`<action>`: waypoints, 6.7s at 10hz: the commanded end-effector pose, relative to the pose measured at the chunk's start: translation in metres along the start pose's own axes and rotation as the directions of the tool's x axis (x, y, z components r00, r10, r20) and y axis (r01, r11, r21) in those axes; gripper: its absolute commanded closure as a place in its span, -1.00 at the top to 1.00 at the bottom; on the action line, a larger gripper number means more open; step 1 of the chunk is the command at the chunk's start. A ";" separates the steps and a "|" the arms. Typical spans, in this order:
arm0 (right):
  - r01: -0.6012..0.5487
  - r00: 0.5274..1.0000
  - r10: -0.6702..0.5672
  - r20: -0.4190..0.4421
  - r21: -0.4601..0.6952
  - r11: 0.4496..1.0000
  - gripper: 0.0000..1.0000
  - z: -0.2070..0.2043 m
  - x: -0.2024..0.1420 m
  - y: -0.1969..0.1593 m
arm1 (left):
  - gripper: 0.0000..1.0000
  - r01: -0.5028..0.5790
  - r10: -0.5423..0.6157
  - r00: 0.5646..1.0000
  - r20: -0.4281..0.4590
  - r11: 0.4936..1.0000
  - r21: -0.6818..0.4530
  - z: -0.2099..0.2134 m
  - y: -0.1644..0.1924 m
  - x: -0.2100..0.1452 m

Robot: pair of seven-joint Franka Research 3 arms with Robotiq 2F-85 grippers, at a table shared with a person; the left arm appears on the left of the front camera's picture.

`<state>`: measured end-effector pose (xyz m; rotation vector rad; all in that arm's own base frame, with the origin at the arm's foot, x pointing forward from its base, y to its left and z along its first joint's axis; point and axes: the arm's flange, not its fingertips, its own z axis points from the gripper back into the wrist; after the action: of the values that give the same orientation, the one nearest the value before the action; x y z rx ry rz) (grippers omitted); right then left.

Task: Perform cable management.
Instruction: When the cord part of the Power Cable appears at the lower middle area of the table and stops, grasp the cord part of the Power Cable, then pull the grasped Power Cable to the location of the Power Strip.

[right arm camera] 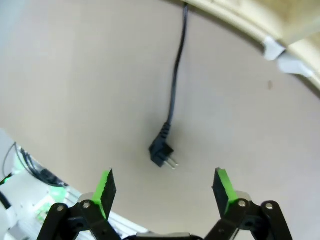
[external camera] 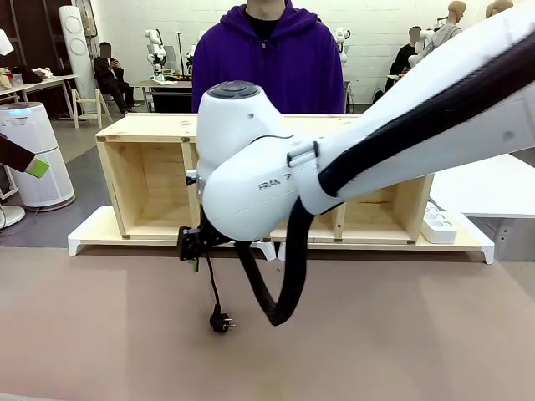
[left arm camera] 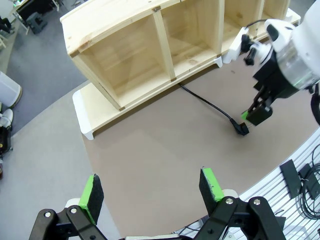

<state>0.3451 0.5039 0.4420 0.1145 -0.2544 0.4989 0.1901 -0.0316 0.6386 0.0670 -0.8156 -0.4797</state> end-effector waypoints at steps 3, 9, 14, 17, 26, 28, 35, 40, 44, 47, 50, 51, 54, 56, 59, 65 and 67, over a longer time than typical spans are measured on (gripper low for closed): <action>0.041 0.994 -0.037 -0.100 0.042 0.998 1.00 -0.025 0.015 0.022 | 1.00 -0.008 0.008 1.000 0.002 1.000 0.008 -0.001 0.001 0.001; 0.034 0.995 -0.031 -0.099 0.036 0.999 1.00 -0.031 0.008 0.019 | 1.00 -0.008 0.008 1.000 0.002 1.000 0.008 -0.001 0.001 0.001; 0.030 0.991 -0.028 -0.128 0.018 0.999 1.00 -0.046 0.006 0.013 | 1.00 -0.008 0.008 1.000 0.002 1.000 0.008 -0.001 0.001 0.001; 0.030 0.991 -0.029 -0.127 0.006 1.000 1.00 -0.062 0.002 0.020 | 1.00 -0.008 0.008 1.000 0.002 1.000 0.008 -0.001 0.001 0.001; 0.082 0.993 -0.087 -0.084 -0.062 0.995 1.00 -0.137 0.008 0.001 | 1.00 -0.008 0.008 1.000 0.002 1.000 0.008 -0.001 0.001 0.001; 0.114 0.986 -0.126 -0.107 -0.107 0.988 1.00 -0.147 0.013 -0.002 | 1.00 -0.008 0.008 1.000 0.002 1.000 0.008 -0.001 0.001 0.001; 0.137 0.976 -0.162 -0.147 -0.168 0.976 -0.34 -0.152 0.016 -0.006 | 1.00 -0.008 0.008 1.000 0.002 1.000 0.008 -0.001 0.001 0.001; 0.134 0.977 -0.159 -0.142 -0.173 0.976 -1.00 -0.151 0.016 -0.005 | 1.00 -0.008 0.008 1.000 0.002 1.000 0.008 -0.001 0.001 0.001; 0.123 0.977 -0.142 -0.161 -0.121 0.985 -1.00 -0.144 0.016 -0.007 | 1.00 -0.008 0.008 1.000 0.002 1.000 0.008 -0.001 0.001 0.001; 0.123 0.977 -0.142 -0.161 -0.121 0.985 -1.00 -0.144 0.016 -0.007 | 1.00 -0.008 0.008 1.000 0.002 1.000 0.008 -0.001 0.001 0.001; 0.123 0.977 -0.142 -0.161 -0.121 0.985 -1.00 -0.144 0.016 -0.007 | 1.00 -0.008 0.008 1.000 0.002 1.000 0.008 -0.001 0.001 0.001; 0.123 0.977 -0.142 -0.161 -0.121 0.985 -1.00 -0.144 0.016 -0.007 | 1.00 -0.008 0.008 1.000 0.002 1.000 0.008 -0.001 0.001 0.001; 0.123 0.977 -0.142 -0.161 -0.121 0.985 -1.00 -0.144 0.016 -0.007 | 1.00 -0.008 0.008 1.000 0.002 1.000 0.008 -0.001 0.001 0.001; 0.106 0.975 -0.136 -0.176 -0.173 0.979 -0.72 -0.132 0.013 0.000 | 1.00 -0.008 0.008 1.000 0.002 1.000 0.008 -0.001 0.001 0.001; 0.077 0.976 -0.108 -0.190 -0.162 0.984 -0.72 -0.094 -0.030 0.015 | 1.00 -0.008 0.008 1.000 0.002 1.000 0.008 -0.001 0.001 0.001; 0.194 0.974 -0.210 -0.088 -0.164 0.967 -0.72 -0.025 -0.127 -0.004 | 1.00 -0.008 0.008 1.000 0.002 1.000 0.008 -0.001 0.001 0.001; 0.289 0.956 -0.295 -0.003 -0.193 0.938 -0.72 -0.007 -0.166 -0.024 | 1.00 -0.008 0.008 1.000 0.002 1.000 0.008 -0.001 0.001 0.001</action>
<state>0.2378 0.4326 0.3895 -0.0595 -0.2043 0.2472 0.1902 -0.0314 0.6386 0.0667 -0.8155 -0.4793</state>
